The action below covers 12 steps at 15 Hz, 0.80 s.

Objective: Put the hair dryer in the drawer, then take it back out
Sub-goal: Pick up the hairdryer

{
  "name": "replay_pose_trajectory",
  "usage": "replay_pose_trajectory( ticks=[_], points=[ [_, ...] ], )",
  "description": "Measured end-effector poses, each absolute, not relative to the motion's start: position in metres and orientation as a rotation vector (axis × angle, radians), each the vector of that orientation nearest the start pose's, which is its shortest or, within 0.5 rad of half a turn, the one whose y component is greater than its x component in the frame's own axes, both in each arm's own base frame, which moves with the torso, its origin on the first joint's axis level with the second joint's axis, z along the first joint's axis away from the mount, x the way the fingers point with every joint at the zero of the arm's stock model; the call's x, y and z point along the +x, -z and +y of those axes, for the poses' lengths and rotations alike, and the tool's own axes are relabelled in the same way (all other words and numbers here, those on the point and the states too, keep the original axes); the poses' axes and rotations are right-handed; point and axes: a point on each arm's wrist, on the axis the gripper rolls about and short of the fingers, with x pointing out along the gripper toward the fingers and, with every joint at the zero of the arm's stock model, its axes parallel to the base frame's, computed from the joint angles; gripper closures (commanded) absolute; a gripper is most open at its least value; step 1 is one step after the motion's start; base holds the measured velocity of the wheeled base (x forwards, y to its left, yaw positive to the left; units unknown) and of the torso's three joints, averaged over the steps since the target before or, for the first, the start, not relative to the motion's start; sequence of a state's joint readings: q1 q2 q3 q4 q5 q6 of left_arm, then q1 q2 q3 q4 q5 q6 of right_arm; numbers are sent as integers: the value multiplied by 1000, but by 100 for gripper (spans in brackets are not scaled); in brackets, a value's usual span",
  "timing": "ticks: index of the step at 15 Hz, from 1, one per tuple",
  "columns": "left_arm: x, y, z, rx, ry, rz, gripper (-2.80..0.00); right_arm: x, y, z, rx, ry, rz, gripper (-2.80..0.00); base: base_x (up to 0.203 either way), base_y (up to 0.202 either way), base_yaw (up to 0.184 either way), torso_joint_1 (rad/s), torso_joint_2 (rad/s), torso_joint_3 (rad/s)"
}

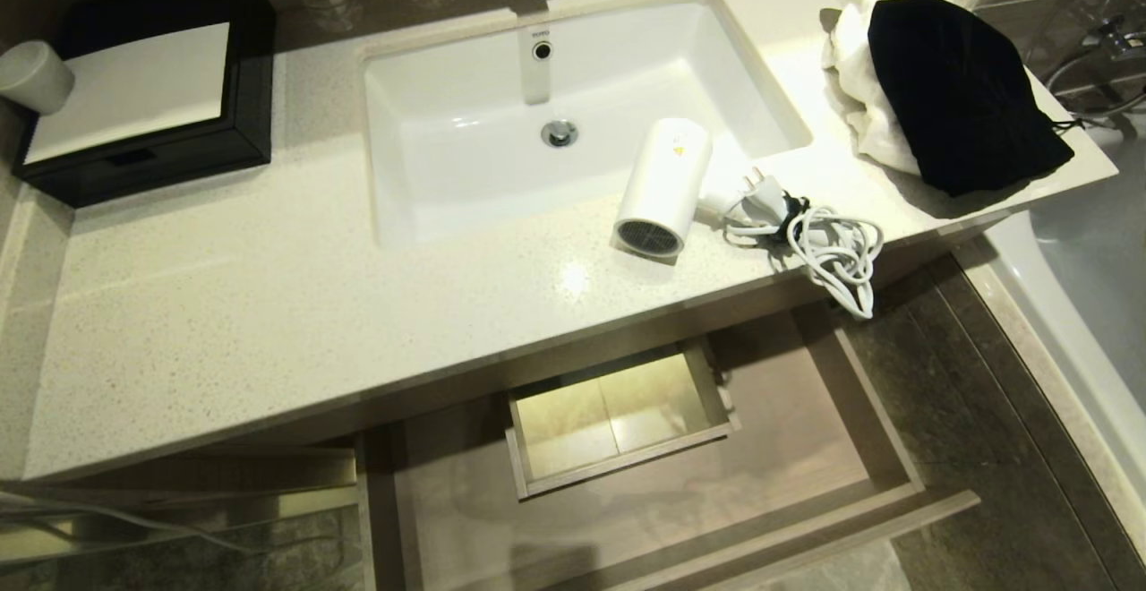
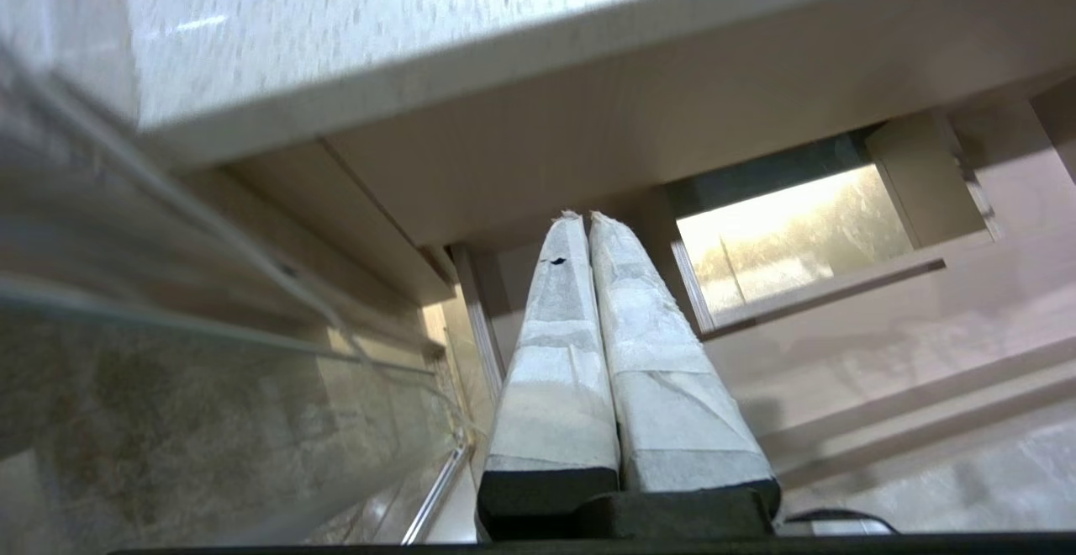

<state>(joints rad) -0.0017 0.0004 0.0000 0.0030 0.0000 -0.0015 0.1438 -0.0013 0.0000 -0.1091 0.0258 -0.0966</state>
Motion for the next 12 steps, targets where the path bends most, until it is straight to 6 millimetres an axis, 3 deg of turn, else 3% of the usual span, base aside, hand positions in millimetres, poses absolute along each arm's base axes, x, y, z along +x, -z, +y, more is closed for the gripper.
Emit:
replay_pose_trajectory(
  ticks=[6,12],
  points=[
    [-23,-75,0,-1,2,3,0,-23,-87,-3,-81,-163,-120,0,0,0,0,383,-338,38],
    [-23,-75,0,-1,2,4,0,-23,-86,-3,-88,-164,-115,0,0,0,0,47,-43,6]
  ],
)
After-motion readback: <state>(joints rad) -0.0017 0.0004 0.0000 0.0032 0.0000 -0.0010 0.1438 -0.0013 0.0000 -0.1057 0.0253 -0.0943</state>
